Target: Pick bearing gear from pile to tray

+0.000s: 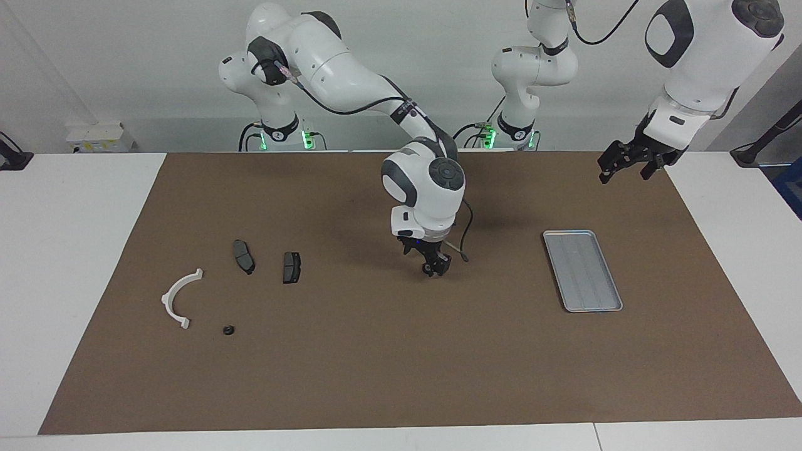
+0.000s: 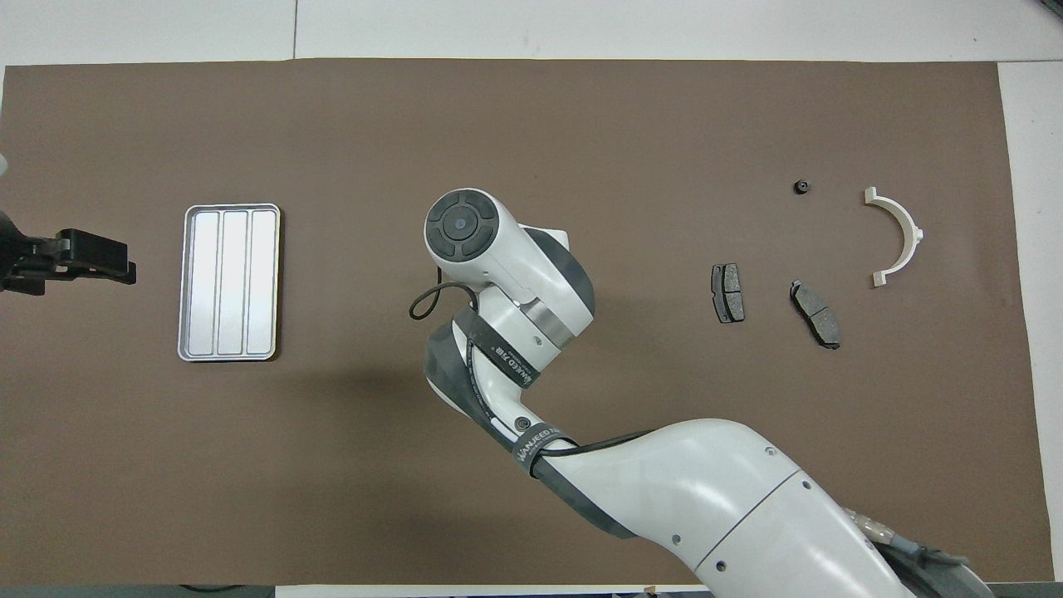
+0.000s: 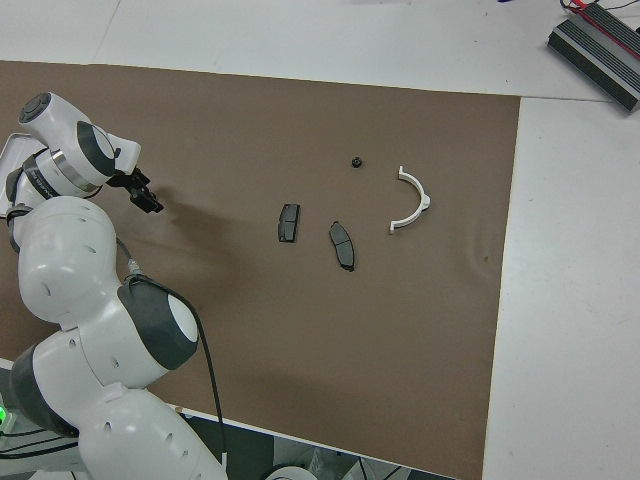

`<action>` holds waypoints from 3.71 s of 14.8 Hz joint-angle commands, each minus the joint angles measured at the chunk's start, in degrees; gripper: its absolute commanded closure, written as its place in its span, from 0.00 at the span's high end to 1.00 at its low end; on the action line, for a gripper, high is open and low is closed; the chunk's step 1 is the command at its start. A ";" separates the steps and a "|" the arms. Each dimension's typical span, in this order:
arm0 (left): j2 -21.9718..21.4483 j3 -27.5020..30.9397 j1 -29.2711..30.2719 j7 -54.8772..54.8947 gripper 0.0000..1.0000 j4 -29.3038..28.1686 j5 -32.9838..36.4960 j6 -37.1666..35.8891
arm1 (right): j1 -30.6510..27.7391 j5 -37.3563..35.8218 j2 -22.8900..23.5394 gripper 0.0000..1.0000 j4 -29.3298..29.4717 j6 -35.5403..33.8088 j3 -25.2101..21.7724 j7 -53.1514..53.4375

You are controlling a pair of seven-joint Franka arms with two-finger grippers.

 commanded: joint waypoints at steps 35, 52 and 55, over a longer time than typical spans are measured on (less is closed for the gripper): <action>26.27 -0.43 -34.46 -40.93 0.97 -10.55 -3.01 42.53 | -38.98 -0.47 -2.12 0.61 -11.98 17.60 1.00 -60.28; 19.52 0.27 -16.22 -15.94 0.00 9.58 -1.95 7.93 | -37.31 -0.39 -10.63 0.00 -8.38 -2.41 5.64 -59.94; 16.61 0.36 -4.79 4.18 0.00 7.22 -1.95 3.25 | -32.94 -0.56 -14.25 0.00 -5.66 -11.30 9.78 -47.93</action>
